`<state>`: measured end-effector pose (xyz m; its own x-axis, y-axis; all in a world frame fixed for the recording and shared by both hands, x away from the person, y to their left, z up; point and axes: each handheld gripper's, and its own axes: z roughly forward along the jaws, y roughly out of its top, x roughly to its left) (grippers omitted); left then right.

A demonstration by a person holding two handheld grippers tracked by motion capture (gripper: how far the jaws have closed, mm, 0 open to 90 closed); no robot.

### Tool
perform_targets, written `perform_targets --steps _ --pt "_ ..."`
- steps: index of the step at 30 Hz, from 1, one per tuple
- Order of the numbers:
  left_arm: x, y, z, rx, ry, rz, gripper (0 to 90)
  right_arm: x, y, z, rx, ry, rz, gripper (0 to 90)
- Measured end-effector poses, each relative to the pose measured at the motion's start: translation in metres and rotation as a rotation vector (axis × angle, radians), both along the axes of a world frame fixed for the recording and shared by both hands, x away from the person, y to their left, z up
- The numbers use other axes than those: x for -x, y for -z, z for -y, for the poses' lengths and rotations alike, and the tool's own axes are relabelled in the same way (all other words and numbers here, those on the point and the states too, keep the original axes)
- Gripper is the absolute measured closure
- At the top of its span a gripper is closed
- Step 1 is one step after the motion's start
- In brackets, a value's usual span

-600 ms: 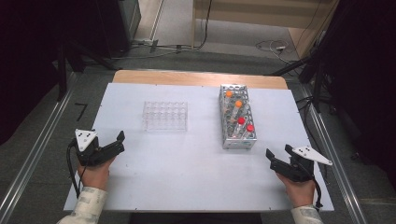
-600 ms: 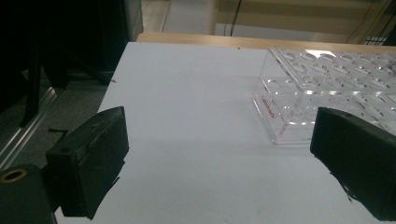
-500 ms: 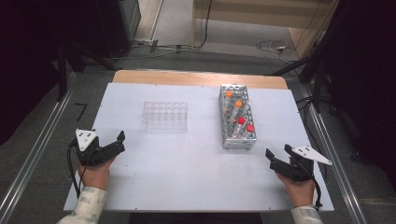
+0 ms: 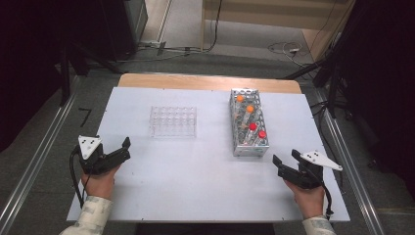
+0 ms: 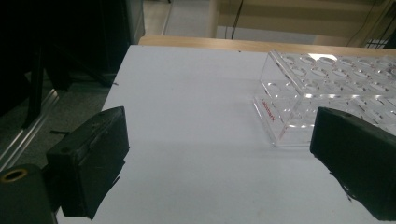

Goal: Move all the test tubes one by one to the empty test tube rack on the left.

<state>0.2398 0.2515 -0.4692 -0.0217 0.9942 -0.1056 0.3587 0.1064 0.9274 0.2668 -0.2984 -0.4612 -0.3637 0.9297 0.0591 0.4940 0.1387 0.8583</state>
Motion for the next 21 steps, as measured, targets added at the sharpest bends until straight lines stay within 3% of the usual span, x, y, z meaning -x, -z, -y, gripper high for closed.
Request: perform_targets --steps 12,21 --pt "0.0 0.0 0.002 -0.008 -0.002 0.002 4.9 -0.007 -0.004 -0.014 -0.005 -0.028 0.031 27.1" --pt "-0.001 0.0 0.003 -0.013 -0.001 -0.002 5.0 -0.018 -0.006 -0.037 -0.006 -0.094 0.054 38.9"
